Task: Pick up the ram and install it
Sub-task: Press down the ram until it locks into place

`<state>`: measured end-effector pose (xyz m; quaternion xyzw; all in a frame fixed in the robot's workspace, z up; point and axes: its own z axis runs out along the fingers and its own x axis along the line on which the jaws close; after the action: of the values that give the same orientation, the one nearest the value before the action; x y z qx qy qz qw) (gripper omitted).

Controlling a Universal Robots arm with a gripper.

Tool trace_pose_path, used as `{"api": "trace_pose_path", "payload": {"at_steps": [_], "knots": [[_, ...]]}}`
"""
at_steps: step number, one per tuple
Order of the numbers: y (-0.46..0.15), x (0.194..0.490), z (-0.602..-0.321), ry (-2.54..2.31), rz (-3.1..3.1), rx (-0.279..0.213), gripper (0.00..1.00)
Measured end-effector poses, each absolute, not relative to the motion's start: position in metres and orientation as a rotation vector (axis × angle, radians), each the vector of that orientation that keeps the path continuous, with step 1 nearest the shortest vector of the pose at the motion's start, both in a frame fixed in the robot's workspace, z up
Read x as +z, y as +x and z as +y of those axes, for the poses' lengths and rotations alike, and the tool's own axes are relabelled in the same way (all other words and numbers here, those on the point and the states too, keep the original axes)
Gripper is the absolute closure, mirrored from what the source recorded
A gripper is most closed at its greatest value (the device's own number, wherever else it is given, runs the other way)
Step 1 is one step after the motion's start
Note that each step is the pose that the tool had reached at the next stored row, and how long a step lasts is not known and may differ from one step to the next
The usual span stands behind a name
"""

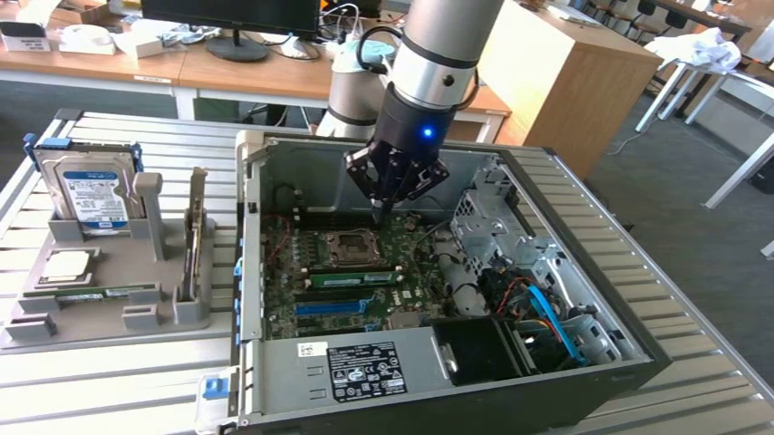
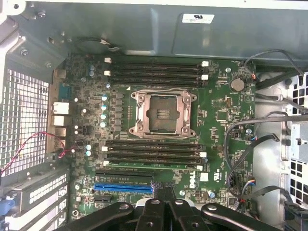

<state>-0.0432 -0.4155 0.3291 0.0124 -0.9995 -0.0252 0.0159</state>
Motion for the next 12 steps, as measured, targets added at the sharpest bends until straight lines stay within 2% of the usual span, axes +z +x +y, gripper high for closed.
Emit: {"api": "trace_pose_path", "payload": {"at_steps": [12], "knots": [[-0.0432, 0.3309, -0.4155, 0.049, -3.108, -0.078, 0.9]]}}
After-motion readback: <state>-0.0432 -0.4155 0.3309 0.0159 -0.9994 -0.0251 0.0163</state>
